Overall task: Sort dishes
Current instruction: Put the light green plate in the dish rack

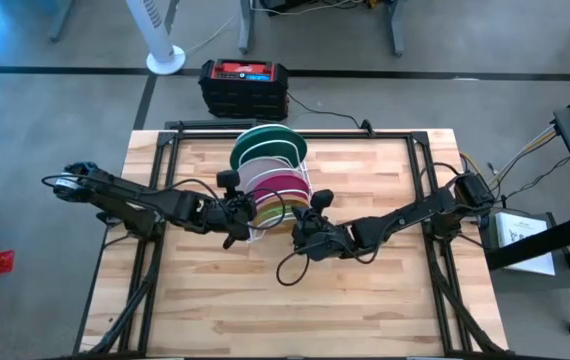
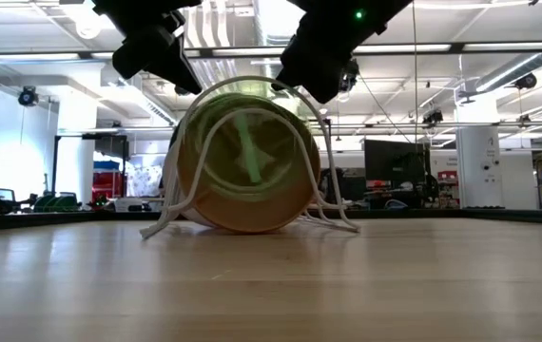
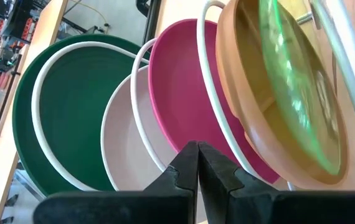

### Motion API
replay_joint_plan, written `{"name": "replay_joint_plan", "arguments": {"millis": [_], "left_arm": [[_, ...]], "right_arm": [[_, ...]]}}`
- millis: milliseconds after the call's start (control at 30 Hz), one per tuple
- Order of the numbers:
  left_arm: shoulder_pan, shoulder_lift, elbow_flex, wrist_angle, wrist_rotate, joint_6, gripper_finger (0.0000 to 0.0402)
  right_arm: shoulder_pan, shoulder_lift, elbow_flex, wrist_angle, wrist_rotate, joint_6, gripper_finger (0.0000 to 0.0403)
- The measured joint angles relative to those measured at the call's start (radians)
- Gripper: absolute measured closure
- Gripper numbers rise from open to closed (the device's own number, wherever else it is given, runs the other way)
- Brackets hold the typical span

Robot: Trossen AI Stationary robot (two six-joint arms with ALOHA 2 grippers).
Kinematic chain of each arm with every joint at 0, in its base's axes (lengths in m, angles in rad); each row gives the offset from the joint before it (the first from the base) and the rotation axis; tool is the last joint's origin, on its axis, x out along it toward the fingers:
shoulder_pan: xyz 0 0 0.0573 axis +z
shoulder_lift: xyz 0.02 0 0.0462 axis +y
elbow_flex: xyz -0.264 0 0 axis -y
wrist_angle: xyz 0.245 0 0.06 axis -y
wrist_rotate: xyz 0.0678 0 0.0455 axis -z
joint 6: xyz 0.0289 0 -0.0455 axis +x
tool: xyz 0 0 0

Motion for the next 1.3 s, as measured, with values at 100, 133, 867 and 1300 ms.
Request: {"name": "replay_joint_plan", "arguments": {"millis": [100, 133, 867, 1300], "left_arm": [[0.000, 0.000, 0.000, 0.000, 0.000, 0.000, 0.0401], [0.000, 0.000, 0.000, 0.000, 0.000, 0.000, 0.0401], [0.000, 0.000, 0.000, 0.000, 0.000, 0.000, 0.0401], [0.000, 0.000, 0.000, 0.000, 0.000, 0.000, 0.0401]], "right_arm": [[-0.012, 0.000, 0.000, 0.001, -0.020, 0.000, 0.0403], [-0.015, 0.000, 0.000, 0.002, -0.032, -0.002, 0.0403], [-0.045, -0.002, 0.002, -0.008, -0.078, 0.023, 0.0399], [-0.045, -0.004, 0.002, -0.020, -0.098, 0.051, 0.0398]]}}
